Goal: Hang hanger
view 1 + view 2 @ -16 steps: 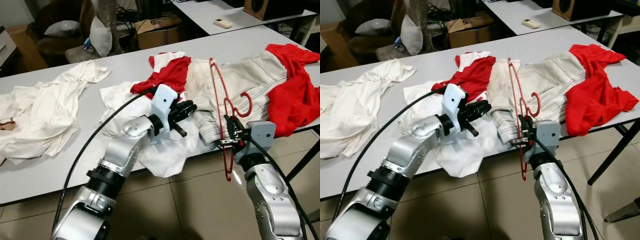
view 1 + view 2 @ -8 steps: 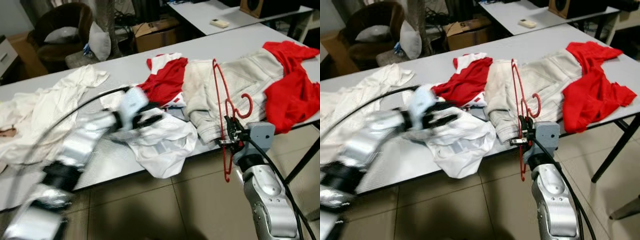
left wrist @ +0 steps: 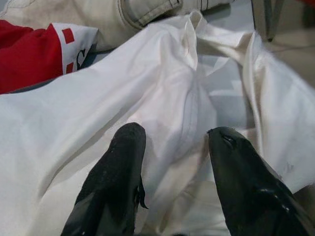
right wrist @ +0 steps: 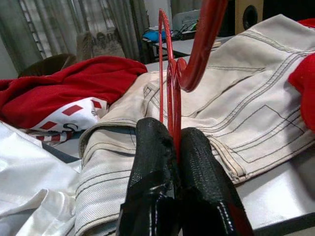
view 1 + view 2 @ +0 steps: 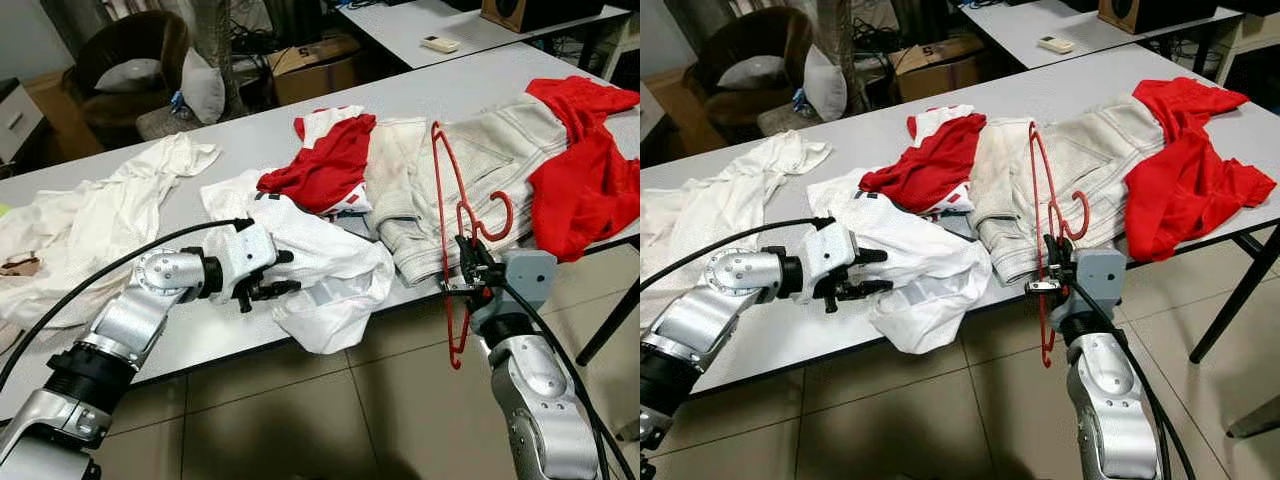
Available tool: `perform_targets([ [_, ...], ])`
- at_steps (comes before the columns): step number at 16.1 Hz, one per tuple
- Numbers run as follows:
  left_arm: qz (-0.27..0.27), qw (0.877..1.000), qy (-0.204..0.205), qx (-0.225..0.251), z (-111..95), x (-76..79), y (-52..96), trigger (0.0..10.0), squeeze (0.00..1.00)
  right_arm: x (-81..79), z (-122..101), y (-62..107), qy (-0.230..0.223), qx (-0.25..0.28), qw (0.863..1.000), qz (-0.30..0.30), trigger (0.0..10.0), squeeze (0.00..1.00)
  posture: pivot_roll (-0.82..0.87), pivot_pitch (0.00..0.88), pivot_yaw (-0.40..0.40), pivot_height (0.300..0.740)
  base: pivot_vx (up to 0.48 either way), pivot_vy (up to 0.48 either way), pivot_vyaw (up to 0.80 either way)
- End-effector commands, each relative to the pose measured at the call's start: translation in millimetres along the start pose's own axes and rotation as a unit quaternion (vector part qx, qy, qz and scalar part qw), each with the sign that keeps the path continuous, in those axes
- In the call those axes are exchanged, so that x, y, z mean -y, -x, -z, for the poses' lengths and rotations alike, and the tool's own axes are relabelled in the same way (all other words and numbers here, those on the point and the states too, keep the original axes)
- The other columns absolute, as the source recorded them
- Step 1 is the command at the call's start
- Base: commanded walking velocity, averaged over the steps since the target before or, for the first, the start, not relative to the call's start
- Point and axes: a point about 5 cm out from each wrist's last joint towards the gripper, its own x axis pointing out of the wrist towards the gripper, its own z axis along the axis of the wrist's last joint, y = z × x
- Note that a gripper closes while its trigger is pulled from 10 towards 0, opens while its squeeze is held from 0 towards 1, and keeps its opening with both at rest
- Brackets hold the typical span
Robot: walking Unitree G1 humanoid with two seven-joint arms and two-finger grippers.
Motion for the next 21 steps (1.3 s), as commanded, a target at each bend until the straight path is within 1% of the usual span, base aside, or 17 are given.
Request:
perform_targets([
  [1,-0.01,1.0,-0.01,-0.018,4,-3.9,3.5,9.7,0.0,-1.8,-3,0.8,0.0,0.006,1.0,-0.001,10.0,0.0,-0.15,0.0,0.217,0.74,0.0,0.0,0.0],
  [2,-0.017,1.0,-0.005,-0.014,3,-4.8,3.4,4.3,0.0,-1.8,-4,0.9,0.0,0.006,1.0,-0.002,10.0,0.0,-0.15,0.0,0.214,0.74,0.0,0.0,0.0],
  [3,-0.013,1.0,0.0,-0.008,3,-4.2,3.0,0.0,0.0,-1.4,-4,0.7,0.0,0.006,1.0,-0.002,10.0,0.0,-0.15,0.0,0.21,0.74,0.0,0.0,0.0],
  [5,-0.014,1.0,0.005,0.006,1,-3.6,2.3,0.0,0.0,-0.6,-5,0.1,-0.001,0.005,1.0,-0.002,10.0,0.0,-0.14,0.0,0.2,0.74,0.0,0.0,0.0],
  [7,-0.019,0.999,0.021,0.029,-2,-3.2,1.9,0.0,0.0,-1.1,-5,-0.9,-0.001,0.005,1.0,-0.005,10.0,0.0,-0.14,0.0,0.194,0.74,0.0,0.0,0.0],
  [9,-0.022,0.999,0.031,0.034,0,-3.2,3.5,0.0,0.0,-1.2,-5,-1.7,-0.002,0.004,1.0,-0.007,10.0,0.0,-0.13,0.0,0.19,0.74,0.0,0.0,0.0],
  [13,-0.015,0.999,0.031,0.023,5,0.0,2.4,0.0,0.0,-3.0,-5,-4.6,-0.002,0.004,1.0,-0.013,10.0,0.0,-0.13,0.0,0.184,0.74,0.0,0.0,0.0],
  [14,-0.009,1.0,0.024,0.011,8,2.1,1.7,0.0,0.0,-2.6,-5,-5.3,-0.002,0.005,1.0,-0.015,10.0,0.0,-0.13,0.0,0.183,0.74,0.0,0.0,0.0],
  [15,-0.008,1.0,0.022,0.009,9,2.5,1.5,0.0,0.0,-2.5,-5,-5.5,-0.002,0.005,1.0,-0.015,10.0,0.0,-0.13,0.0,0.183,0.74,0.0,0.0,0.0],
  [18,-0.016,1.0,0.02,0.016,6,0.6,0.3,0.0,0.0,-2.3,-7,-6.4,-0.002,0.01,1.0,-0.019,10.0,0.0,-0.13,0.0,0.18,0.74,0.0,0.0,0.0],
  [19,-0.021,0.999,0.027,0.029,3,-1.4,0.7,0.0,0.0,-4.3,-10,-5.8,-0.008,0.015,0.999,-0.036,10.0,0.0,-0.13,0.0,0.181,0.74,0.0,0.0,0.0],
  [20,-0.039,0.996,0.05,0.066,-7,-7.0,2.1,0.0,0.0,-9.4,-16,-2.7,-0.034,0.026,0.996,-0.081,10.0,0.0,-0.13,0.0,0.182,0.74,0.0,0.0,0.0],
  [21,-0.062,0.989,0.076,0.112,-20,-14.9,4.3,0.0,0.0,-14.6,-23,2.5,-0.067,0.036,0.988,-0.137,10.0,0.0,-0.13,0.0,0.184,0.74,0.0,0.0,0.0],
])
